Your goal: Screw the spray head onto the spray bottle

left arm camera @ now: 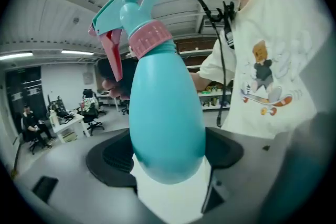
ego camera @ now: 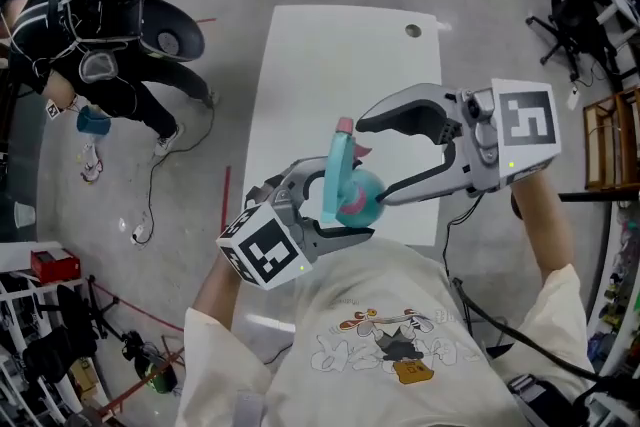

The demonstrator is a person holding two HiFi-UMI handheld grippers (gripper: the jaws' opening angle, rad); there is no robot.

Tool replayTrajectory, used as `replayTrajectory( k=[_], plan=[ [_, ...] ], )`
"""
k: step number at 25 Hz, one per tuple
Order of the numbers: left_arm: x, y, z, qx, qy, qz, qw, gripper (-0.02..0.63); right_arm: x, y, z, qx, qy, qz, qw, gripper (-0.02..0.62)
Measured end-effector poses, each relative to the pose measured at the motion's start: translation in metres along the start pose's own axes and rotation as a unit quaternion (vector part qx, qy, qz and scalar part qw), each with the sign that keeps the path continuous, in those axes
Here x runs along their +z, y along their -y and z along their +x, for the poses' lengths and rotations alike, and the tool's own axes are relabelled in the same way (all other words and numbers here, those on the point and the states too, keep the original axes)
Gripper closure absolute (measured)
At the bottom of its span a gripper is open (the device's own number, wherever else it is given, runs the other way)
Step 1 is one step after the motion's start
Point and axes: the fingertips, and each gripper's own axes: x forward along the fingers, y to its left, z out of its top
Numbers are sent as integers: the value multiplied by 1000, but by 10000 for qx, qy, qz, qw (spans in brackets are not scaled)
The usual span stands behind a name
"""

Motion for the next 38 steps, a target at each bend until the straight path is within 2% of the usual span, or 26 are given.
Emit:
replayTrajectory(
  k=[3, 6, 9, 21, 23, 27, 30, 33, 36, 38],
  plan=[
    [-11, 18, -1, -622, -137, 281, 9976, 202, -8, -9, 11, 824, -7, 325, 9961, 293],
    [-13, 31, 7, -1043, -247, 411, 9934, 202, -13, -25, 11, 1719, 80, 459, 9840, 293],
    [-13, 32, 16, -1250, -350, 497, 9903, 201, -14, -33, 10, 2103, 123, 502, 9763, 293],
    [-8, 27, 39, -1603, -323, 442, 9856, 202, -31, -37, -2, 2479, 98, 703, 9662, 305],
    [-10, 28, 40, -1650, -376, 473, 9844, 201, -33, -37, -3, 2509, 34, 687, 9656, 336],
    [-15, 27, 42, -1721, -448, 393, 9833, 201, -35, -39, -4, 2507, -28, 643, 9659, 457],
    [-19, 27, 42, -1862, -516, 13, 9811, 201, -38, -33, -4, 2303, -142, 514, 9717, 458],
    [-21, 31, 38, -2140, -583, -465, 9740, 201, -41, -29, -5, 2117, -324, 288, 9764, 459],
    [-18, 36, 34, -2355, -548, -639, 9682, 201, -39, -30, -4, 2131, -428, 149, 9760, 460],
    [-11, 40, 28, -2556, -380, -850, 9623, 202, -33, -31, -2, 2158, -343, 40, 9758, 460]
  ],
)
